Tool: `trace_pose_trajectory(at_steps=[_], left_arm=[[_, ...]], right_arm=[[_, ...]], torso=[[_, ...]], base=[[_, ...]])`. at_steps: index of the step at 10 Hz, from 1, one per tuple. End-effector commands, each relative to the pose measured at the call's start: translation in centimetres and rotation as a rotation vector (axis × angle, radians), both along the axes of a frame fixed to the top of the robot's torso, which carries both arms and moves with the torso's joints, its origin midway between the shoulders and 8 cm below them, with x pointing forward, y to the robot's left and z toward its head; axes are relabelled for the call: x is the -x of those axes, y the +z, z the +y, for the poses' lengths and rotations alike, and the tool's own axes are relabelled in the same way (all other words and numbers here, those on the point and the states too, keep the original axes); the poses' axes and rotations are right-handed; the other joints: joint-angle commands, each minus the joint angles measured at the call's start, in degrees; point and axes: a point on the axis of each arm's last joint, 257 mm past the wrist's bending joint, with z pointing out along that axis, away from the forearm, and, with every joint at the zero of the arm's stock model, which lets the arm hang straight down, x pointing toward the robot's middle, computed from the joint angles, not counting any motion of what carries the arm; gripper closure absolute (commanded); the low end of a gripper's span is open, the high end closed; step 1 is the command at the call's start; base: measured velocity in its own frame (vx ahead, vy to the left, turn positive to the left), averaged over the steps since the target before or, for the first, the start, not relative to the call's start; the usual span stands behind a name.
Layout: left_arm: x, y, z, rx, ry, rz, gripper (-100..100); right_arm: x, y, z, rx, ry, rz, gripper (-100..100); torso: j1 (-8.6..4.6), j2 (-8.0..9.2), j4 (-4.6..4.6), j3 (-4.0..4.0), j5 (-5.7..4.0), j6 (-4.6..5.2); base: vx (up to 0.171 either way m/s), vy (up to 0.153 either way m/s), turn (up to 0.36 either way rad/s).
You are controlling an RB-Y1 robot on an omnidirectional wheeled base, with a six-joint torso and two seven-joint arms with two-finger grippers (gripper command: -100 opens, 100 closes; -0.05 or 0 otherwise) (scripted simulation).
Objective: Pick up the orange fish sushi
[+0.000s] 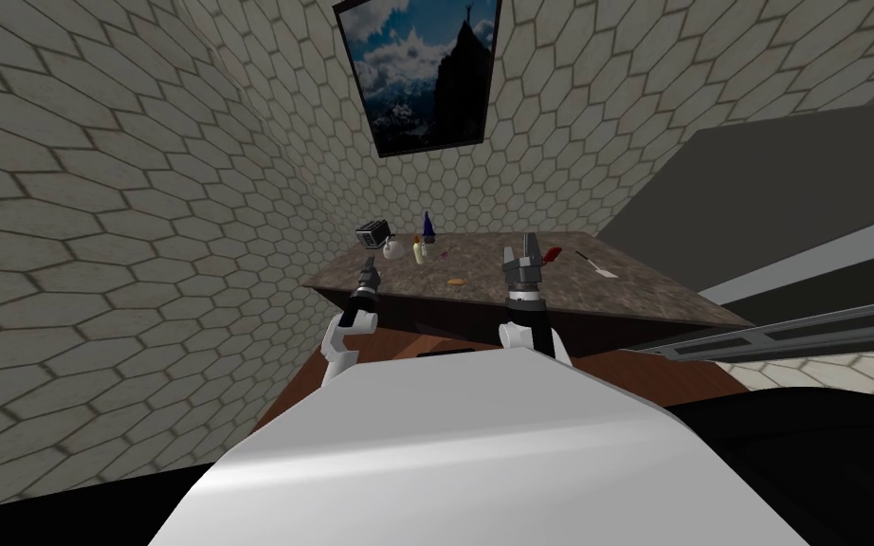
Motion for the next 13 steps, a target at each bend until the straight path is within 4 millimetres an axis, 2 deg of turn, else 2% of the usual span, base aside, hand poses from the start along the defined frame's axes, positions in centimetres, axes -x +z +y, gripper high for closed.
trace_pose_trajectory(at_steps=[1, 2, 4, 5, 7, 8, 10, 11, 13], left_arm=[[-0.7, -1.2, 0.4, 0.002, 0.013, 0.048, -100], [-1.8, -1.6, 0.8, 0.002, 0.023, 0.074, -100], [-1.9, -2.8, 1.1, 0.004, 0.035, 0.12, -100], [-3.0, -3.2, 1.6, 0.005, 0.046, 0.147, -100], [-3.0, -4.2, 1.9, 0.007, 0.057, 0.189, -100], [-4.1, -4.6, 2.4, 0.009, 0.069, 0.216, -100], [-4.0, -5.7, 2.7, 0.011, 0.081, 0.258, -100], [-5.0, -6.0, 3.2, 0.014, 0.094, 0.287, -100], [-4.8, -7.0, 3.5, 0.016, 0.105, 0.328, -100]], right_arm=[[0.0, 0.0, 0.0, 0.0, 0.0, 0.0, 0], [0.0, 0.0, 0.0, 0.0, 0.0, 0.0, 0], [0.0, 0.0, 0.0, 0.0, 0.0, 0.0, 0], [0.0, 0.0, 0.0, 0.0, 0.0, 0.0, 0], [0.0, 0.0, 0.0, 0.0, 0.0, 0.0, 0], [0.0, 0.0, 0.0, 0.0, 0.0, 0.0, 0], [0.0, 0.0, 0.0, 0.0, 0.0, 0.0, 0], [0.0, 0.0, 0.0, 0.0, 0.0, 0.0, 0], [0.0, 0.0, 0.0, 0.0, 0.0, 0.0, 0]], torso=[[0.0, 0.0, 0.0, 0.0, 0.0, 0.0], [-0.01, 0.0, 0.0, 0.0, 0.0, 0.0], [-0.01, 0.0, -0.01, -0.01, 0.0, 0.0], [-0.04, 0.01, 0.0, 0.0, 0.0, 0.0], [-0.05, 0.0, -0.01, 0.0, -0.01, 0.0], [-0.07, 0.01, 0.0, 0.0, -0.01, 0.0], [-0.08, 0.0, 0.0, 0.0, -0.01, 0.0], [-0.09, 0.01, 0.0, 0.0, -0.02, 0.0], [-0.1, 0.0, -0.01, 0.0, -0.02, 0.0]], base=[[0.0, 0.02, 0.011], [0.001, 0.023, 0.02], [-0.002, 0.014, 0.001], [-0.001, 0.01, 0.014], [0.0, 0.004, 0.001], [0.0, 0.0, 0.0], [0.0, 0.0, 0.0], [0.0, 0.0, 0.0], [0.001, -0.003, -0.002]])
